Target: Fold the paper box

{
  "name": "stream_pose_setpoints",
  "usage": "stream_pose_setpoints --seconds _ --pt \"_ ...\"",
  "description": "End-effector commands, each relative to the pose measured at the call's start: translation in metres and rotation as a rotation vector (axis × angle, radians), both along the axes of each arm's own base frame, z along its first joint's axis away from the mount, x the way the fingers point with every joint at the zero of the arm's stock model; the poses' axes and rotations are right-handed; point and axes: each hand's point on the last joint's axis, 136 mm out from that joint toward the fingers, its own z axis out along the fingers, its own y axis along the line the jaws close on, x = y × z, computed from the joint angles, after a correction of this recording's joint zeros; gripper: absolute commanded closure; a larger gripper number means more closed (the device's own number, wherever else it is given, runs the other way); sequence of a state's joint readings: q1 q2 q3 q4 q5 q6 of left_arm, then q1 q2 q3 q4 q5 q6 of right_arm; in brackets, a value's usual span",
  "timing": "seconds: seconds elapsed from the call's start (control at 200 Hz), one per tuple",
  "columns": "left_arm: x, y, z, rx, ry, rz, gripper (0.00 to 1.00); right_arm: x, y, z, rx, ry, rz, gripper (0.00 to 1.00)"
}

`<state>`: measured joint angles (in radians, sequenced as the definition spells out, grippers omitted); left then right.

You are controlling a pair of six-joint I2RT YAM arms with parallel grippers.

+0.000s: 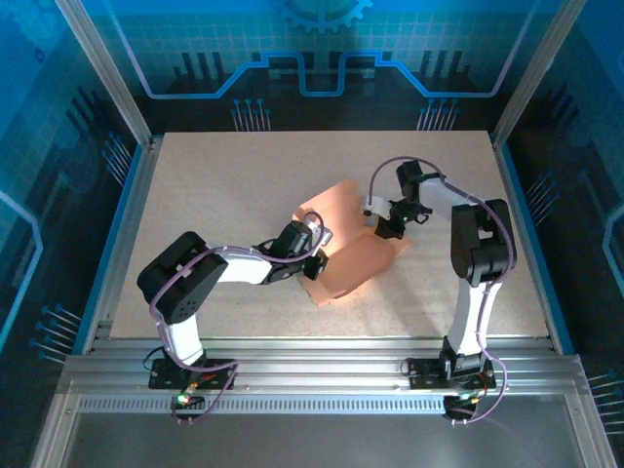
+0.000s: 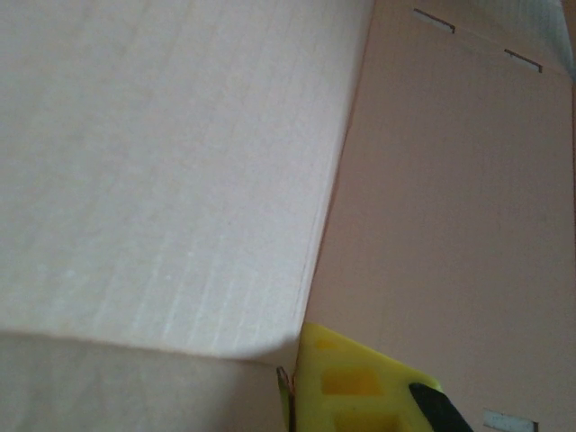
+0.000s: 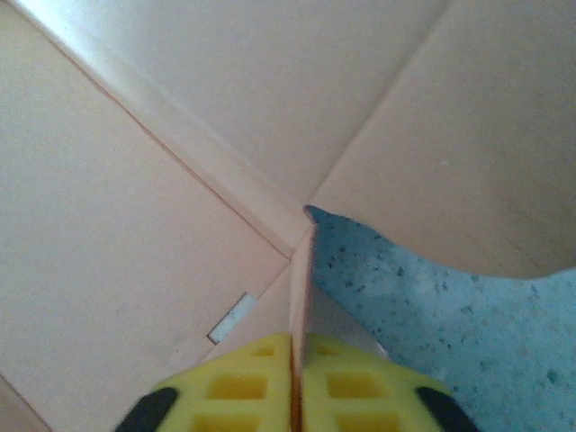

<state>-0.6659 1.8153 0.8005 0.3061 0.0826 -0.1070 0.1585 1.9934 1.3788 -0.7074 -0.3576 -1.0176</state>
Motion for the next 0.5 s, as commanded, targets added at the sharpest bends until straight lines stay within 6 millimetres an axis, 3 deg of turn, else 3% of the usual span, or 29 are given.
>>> stream_pose_setpoints --seconds 0.0,0.205,0.495 --pt "-0.01 0.021 -0.028 0.094 0.064 0.065 0.96 -0.001 0.004 0.017 0.0 -0.049 -0.031 0.94" --pt "-0.007 0.019 -0.028 0.099 0.056 0.089 0.95 -0.016 0.014 0.014 -0.047 -0.081 -0.078 0.94" --pt "-0.006 0.013 -0.024 0.139 -0.014 0.095 0.95 -0.01 0.013 0.013 -0.223 -0.182 -0.297 0.95"
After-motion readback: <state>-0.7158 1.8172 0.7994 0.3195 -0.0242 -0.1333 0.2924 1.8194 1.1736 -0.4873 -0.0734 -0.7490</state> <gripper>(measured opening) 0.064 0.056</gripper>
